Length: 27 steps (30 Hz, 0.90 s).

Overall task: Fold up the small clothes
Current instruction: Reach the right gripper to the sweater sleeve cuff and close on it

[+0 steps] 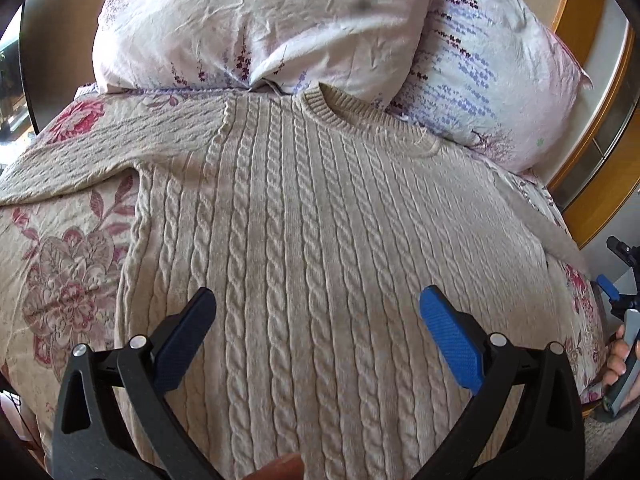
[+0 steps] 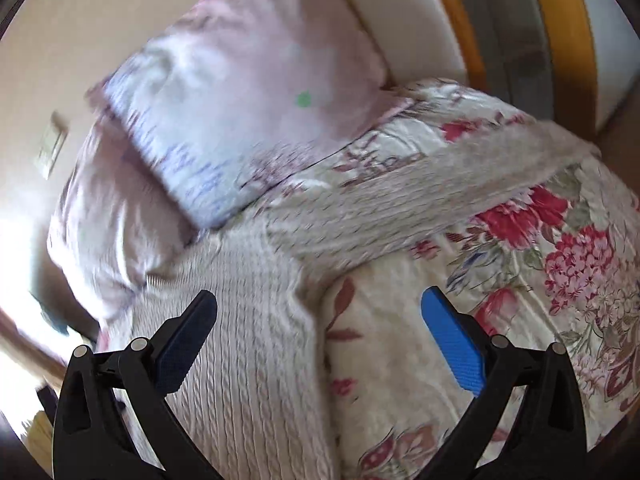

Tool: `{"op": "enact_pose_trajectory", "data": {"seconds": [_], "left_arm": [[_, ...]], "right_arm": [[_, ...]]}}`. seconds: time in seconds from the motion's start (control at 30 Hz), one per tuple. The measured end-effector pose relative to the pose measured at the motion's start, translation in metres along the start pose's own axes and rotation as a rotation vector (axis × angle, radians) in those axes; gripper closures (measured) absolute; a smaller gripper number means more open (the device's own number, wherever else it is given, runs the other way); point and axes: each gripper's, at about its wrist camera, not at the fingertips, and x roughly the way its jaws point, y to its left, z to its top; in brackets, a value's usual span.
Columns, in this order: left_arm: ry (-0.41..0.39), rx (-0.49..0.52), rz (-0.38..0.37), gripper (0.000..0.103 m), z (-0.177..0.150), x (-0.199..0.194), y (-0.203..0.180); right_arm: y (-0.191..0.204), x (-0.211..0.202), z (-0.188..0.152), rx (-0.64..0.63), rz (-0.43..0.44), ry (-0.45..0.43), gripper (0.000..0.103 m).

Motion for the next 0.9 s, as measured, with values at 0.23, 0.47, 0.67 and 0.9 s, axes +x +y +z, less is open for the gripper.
{"op": "enact_pose_trajectory", "data": {"seconds": [0.23,0.47,0.67,0.9], "left_arm": [[-0.023,0.0,-0.059,0.002,0.012,0.025,0.005],[-0.004,-0.036,-0.096,0.002,0.005,0.043,0.016],[0.002,-0.039,-0.095,0.002,0.003,0.044,0.017],[0.039,0.04,-0.007,0.002,0.002,0.051,0.004]], "right_arm": [[-0.091,0.038,0.038,0.378,-0.04,-0.001,0.027],[-0.115,0.06,0.04,0.487,0.017,-0.019,0.027],[-0.111,0.076,0.048,0.469,0.042,-0.034,0.045],[-0.11,0.08,0.045,0.452,-0.038,-0.048,0.071]]}}
